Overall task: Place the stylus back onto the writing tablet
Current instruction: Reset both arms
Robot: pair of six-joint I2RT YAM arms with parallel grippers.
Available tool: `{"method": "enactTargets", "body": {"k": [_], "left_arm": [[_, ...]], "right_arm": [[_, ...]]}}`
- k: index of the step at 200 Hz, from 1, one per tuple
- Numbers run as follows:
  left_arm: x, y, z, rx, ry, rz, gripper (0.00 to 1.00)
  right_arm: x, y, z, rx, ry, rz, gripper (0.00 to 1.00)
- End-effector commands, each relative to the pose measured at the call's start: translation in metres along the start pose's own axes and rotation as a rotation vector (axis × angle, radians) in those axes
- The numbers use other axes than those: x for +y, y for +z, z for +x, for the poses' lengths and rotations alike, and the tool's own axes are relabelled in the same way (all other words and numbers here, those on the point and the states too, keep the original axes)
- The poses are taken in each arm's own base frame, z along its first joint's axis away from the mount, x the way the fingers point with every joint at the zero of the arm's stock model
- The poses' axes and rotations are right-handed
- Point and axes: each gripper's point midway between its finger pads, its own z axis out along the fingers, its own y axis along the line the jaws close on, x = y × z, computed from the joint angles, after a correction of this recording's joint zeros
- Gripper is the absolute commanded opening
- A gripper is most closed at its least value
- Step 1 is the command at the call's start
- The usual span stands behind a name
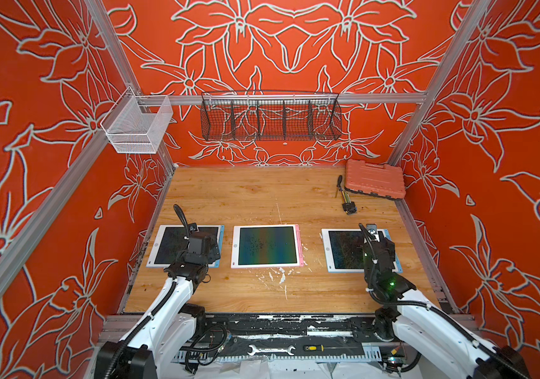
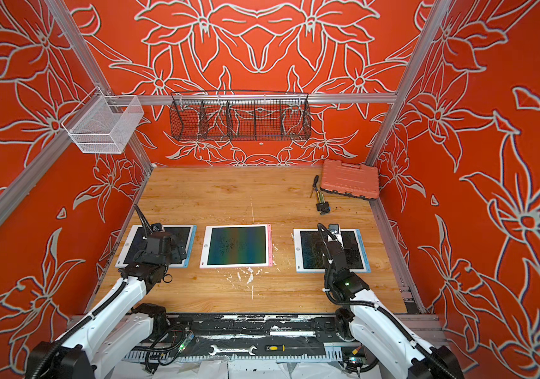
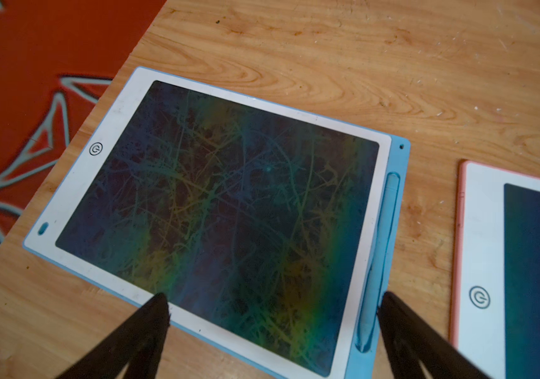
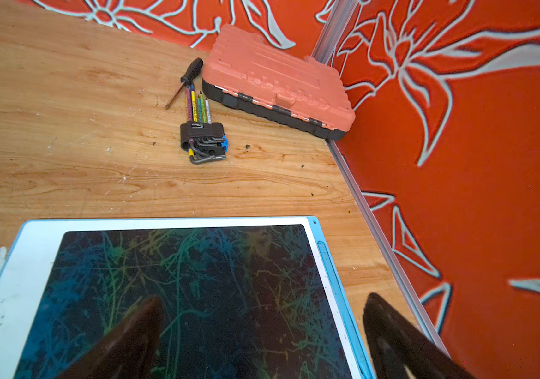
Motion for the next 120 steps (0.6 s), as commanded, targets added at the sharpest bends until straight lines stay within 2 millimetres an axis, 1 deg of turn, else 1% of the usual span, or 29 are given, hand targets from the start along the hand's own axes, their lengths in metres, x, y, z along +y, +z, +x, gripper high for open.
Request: {"method": "enactTargets", "body": {"k": [1, 43, 52, 56, 85, 120], "left_arm": [[-0.001, 0.002, -0.023, -0.096, -0.022, -0.007, 0.97], [-0.009, 0.012, -0.034, -0.109, 0.024, -0.005, 0.97], [-0.011, 0.012, -0.039, -0.124, 0.026, 0.005, 0.97], [-0.012, 0.018, -0.033, -0.100, 0.040, 0.001, 0.97], [-0.020, 0.025, -0.042, -0.119, 0.056, 0.025, 0.97], [-0.030, 0.034, -0.052, -0.135, 0.074, 0.064, 0.97]], "right_arm": [[0.001, 0.003, -0.010, -0.066, 0.017, -0.008, 0.97], [-0.003, 0.011, -0.015, -0.087, 0.046, 0.019, 0.97], [-0.001, 0.013, -0.017, -0.096, 0.048, 0.016, 0.97], [0.000, 0.014, -0.018, -0.098, 0.048, 0.010, 0.97], [0.005, 0.024, -0.023, -0.113, 0.056, 0.001, 0.97], [0.016, 0.043, -0.032, -0.130, 0.064, -0.029, 0.97]]}}
